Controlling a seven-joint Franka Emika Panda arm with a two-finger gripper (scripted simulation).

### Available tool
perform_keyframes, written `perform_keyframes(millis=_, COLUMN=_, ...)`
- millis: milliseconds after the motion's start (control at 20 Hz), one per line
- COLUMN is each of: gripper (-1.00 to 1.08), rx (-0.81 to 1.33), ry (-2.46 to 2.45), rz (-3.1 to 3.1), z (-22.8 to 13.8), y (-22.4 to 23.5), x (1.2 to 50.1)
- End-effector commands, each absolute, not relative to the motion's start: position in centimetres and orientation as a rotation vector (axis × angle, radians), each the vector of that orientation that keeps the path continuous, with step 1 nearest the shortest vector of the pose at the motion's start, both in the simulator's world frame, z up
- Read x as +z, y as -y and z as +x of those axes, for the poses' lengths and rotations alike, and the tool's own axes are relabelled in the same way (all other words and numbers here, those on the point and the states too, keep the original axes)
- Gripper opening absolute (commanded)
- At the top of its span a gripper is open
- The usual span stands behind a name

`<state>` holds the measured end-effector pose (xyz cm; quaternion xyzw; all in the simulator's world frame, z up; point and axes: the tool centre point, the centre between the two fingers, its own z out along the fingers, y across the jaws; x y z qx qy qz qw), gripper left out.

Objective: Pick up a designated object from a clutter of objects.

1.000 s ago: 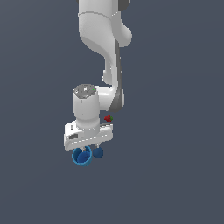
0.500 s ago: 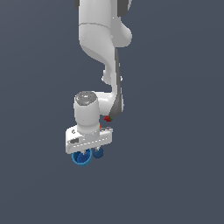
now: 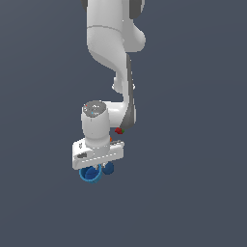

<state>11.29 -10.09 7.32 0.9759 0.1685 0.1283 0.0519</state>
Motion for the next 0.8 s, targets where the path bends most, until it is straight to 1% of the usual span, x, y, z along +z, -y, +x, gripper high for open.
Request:
perform_keyframes(millis=0, gripper=-1.00, rx=0.391, ry=-0.513, rz=2.968, z=11.3, y=10.1, x=7.3)
perform_keyframes(millis=350, gripper=-1.00, rx=0.391, ry=-0.513, rz=2.968, z=10.6, y=10.1, x=8.2)
perform_keyframes(millis=750, gripper=-1.00, rx=0.391, ry=-0.513, rz=2.968, z=8.2, y=10.3, x=11.1)
